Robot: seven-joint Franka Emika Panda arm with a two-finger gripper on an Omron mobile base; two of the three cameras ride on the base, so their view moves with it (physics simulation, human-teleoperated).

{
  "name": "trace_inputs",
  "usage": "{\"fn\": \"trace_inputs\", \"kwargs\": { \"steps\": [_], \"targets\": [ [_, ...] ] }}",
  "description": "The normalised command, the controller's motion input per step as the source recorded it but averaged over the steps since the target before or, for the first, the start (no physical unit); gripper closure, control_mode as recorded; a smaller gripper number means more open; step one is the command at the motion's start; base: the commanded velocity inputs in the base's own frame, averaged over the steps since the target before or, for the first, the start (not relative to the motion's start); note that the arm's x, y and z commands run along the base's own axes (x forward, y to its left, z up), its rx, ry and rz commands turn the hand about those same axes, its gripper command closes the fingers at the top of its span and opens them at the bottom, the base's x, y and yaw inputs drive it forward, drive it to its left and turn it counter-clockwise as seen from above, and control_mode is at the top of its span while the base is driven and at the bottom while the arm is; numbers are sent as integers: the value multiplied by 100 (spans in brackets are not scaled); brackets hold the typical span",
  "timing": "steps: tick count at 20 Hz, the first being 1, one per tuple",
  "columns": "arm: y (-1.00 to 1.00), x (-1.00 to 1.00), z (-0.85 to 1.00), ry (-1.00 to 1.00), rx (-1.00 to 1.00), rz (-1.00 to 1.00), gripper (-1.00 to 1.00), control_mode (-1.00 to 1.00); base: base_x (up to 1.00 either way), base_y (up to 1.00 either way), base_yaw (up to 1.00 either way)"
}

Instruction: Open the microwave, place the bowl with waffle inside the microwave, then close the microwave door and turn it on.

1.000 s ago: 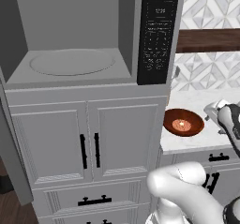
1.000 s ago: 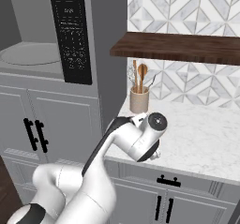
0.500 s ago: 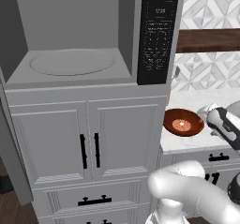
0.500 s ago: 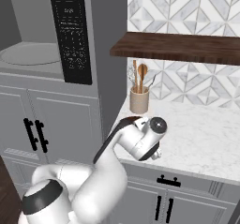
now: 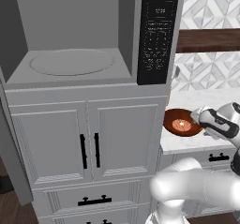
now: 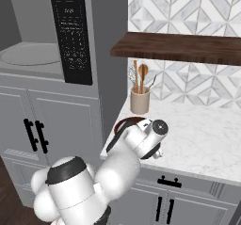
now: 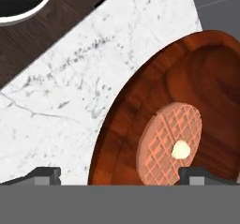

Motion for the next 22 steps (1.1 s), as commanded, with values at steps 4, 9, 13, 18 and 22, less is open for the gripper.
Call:
{"fn": "trace_inputs", "kwargs": {
  "steps": [4, 9, 13, 18, 22],
  "targets": [
    [0, 26, -33, 0, 0, 3, -100, -100, 0, 0, 0],
    [0, 16, -31, 0, 0, 2, -100, -100, 0, 0, 0],
    [2, 10, -23, 0, 0, 1, -100, -100, 0, 0, 0],
    [23, 0, -14, 0, 0, 0, 100, -100, 0, 0, 0],
    [5, 0, -31, 0, 0, 0, 100, -100, 0, 0, 0]
  ]
}}
